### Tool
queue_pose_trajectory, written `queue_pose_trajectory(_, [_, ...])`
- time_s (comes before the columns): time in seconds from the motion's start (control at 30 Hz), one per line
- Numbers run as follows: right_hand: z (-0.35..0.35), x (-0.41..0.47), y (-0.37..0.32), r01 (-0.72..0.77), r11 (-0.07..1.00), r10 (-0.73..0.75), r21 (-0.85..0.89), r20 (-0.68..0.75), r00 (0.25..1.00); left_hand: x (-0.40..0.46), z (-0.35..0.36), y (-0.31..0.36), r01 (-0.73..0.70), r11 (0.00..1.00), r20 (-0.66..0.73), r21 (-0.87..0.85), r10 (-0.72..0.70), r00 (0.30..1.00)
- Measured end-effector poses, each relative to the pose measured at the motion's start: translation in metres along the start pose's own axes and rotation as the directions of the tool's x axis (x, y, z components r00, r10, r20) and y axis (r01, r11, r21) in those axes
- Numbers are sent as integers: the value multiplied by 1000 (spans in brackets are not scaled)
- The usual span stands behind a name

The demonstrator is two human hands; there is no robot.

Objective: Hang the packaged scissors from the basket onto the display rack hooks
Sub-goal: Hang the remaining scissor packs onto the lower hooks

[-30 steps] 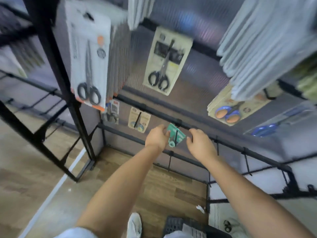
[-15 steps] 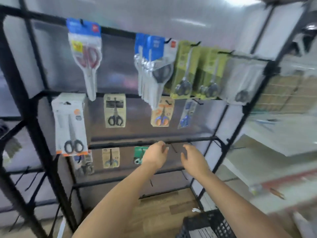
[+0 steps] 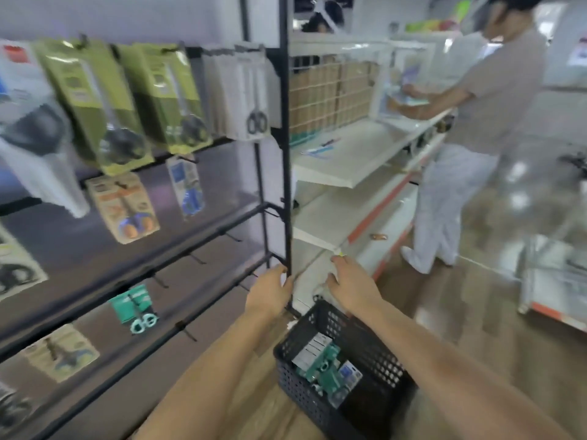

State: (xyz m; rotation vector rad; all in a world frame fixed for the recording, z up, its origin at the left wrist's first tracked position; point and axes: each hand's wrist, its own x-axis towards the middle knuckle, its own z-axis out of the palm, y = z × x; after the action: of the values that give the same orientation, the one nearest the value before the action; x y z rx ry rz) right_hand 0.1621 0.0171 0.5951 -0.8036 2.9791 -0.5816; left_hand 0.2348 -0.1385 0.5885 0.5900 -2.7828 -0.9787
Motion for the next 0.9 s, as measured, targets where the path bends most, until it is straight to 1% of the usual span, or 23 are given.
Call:
queue_pose_trajectory(0.1, [9,-7,40,-98,995,97,17,32,995,9,43,4,-20,999,111,42,16,994])
queue_pose_trajectory(0.23, [39,-11,91,-224,974,221,21,99,970,26,103,-3,-68,996,256,63,49,965])
queue_pose_trajectory(0.37, [77,-7,137,-365,929,343,63,227,912,50,155,-8,-41,988,354,146,-14,935])
queue_pose_trajectory(0.43, [100,-6,158,-431,899,396,78,274,877,62,180,-14,14,988,417,157,-79,905])
queue_pose_trajectory(0.53, [134,-5,187,-517,850,458,99,344,819,77,216,-29,38,983,505,179,-125,854])
queue_pose_trajectory(0.6, [159,-7,204,-565,818,487,103,396,778,81,237,-43,64,979,556,194,-164,815])
queue_pose_trajectory(0.7, [198,-13,228,-597,800,504,59,475,722,80,269,-77,103,975,620,198,-206,757])
queue_pose_trajectory(0.77, [226,-21,240,-604,796,498,22,542,676,76,287,-101,165,956,633,241,-284,720])
queue_pose_trajectory(0.8, [240,-26,245,-610,792,498,6,572,652,74,294,-111,171,946,635,275,-312,707])
queue_pose_trajectory(0.9, [282,-35,258,-619,785,496,-25,625,603,73,312,-135,91,940,675,330,-302,673])
